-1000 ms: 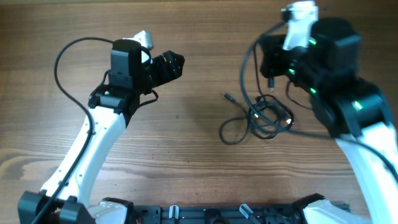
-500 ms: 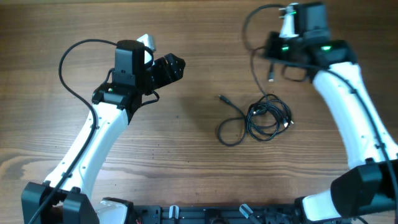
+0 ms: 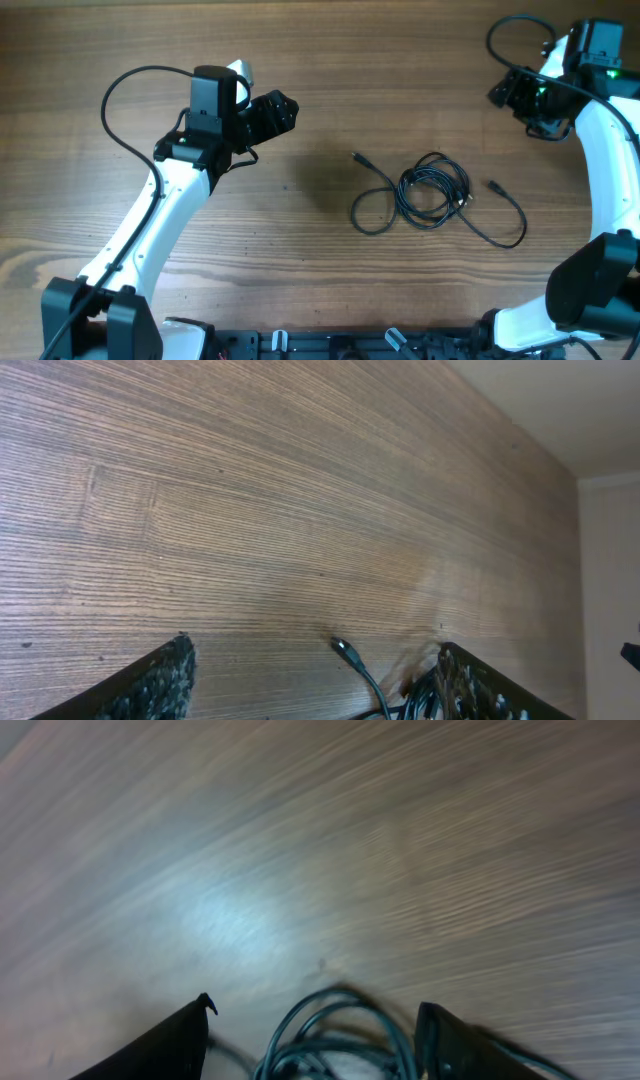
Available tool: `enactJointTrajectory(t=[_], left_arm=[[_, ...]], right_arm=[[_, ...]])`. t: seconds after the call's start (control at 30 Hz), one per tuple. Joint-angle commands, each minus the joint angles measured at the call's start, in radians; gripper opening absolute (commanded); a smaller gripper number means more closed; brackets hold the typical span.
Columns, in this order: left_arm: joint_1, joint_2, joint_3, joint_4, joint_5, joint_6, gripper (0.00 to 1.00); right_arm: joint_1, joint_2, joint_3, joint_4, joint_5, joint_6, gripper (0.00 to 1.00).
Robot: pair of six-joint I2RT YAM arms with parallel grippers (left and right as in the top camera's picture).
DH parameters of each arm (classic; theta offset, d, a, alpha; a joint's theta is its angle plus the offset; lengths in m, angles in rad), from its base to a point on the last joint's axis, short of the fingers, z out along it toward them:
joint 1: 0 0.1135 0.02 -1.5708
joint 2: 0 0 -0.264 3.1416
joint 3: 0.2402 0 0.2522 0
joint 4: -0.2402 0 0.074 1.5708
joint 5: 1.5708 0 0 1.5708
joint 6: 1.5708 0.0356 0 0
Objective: Untangle cables
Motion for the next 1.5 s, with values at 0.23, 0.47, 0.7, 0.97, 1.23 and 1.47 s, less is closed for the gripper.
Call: enactJointTrajectory(t=[0.23,0.47,0.7,0.97,1.23,1.47], left_arm=[[-0.005,0.012,0.005,0.002,-0.013,0.008,0.78],[-0.005,0.012,0.005,0.003,-0.013,0.008,0.78],[-0.005,0.012,0.005,0.003,-0.013,0.008,0.77],[-0.005,0.012,0.005,0.002,-0.013,0.008,0.78],[-0.005,0.012,0.005,0.002,-0.013,0.008,0.78],[-0.005,0.012,0.005,0.002,-0.013,0.008,0.78]], right_arm=[[0.278,-0.03,-0.008,-0.223,-0.092,-0.162,0.66],[0.475,0.003,-0.032,-0.313,-0.007,-0.113,0.46],[0.597,0.004,-0.212,-0.209,0.154,-0.031,0.43],[0.597,0.006,-0.447,0.092,0.177,-0.068,0.38],[0.597,0.006,-0.534,0.198,0.169,-0.071,0.37],[0.597,0.009,-0.578,0.25,0.169,-0.068,0.35]])
